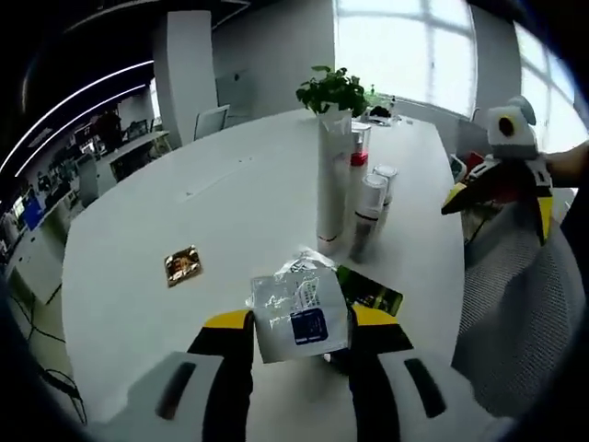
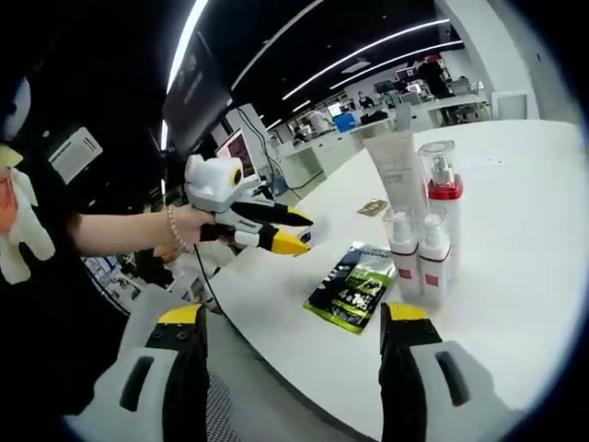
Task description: Arrange the skincare products in the storage area until every visible bottle or jar stands upright without overlapping.
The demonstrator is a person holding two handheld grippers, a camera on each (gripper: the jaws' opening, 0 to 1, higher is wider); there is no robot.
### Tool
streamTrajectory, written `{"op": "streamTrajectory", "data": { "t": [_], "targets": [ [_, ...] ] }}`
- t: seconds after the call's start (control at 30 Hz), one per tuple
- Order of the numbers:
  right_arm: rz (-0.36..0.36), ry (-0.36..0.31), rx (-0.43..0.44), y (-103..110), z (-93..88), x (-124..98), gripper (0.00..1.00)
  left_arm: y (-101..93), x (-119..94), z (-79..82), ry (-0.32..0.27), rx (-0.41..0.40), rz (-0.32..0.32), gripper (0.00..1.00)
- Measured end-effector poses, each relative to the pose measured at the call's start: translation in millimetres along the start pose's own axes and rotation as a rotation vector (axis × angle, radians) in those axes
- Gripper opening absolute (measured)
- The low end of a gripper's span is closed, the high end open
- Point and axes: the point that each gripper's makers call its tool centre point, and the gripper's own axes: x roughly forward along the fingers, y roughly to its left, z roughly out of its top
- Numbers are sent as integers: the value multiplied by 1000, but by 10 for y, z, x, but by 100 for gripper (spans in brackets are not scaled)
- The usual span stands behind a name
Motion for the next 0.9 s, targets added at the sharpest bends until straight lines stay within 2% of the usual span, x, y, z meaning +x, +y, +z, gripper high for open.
{"op": "streamTrajectory", "data": {
  "t": [0.07,0.3,0.4,0.53,0.63,0.83,0.9],
  "targets": [
    [12,3,-2,43,17,25,70,-98,-45,7,9,57,-21,36],
    [51,6,0,138,139,154,58,-280,-148,23,-1,102,-63,36],
    [55,22,23,124,166,246,54,-360,-200,56,-8,113,-78,36],
    [63,25,49,64,211,374,43,-472,-269,101,-24,138,-111,36],
    [62,8,69,40,287,496,40,-535,-280,79,-9,182,-126,36],
    [73,1,110,-30,359,701,35,-674,-343,59,4,222,-160,37],
    [84,-9,129,24,382,756,34,-699,-352,58,3,227,-170,37]
  ]
}}
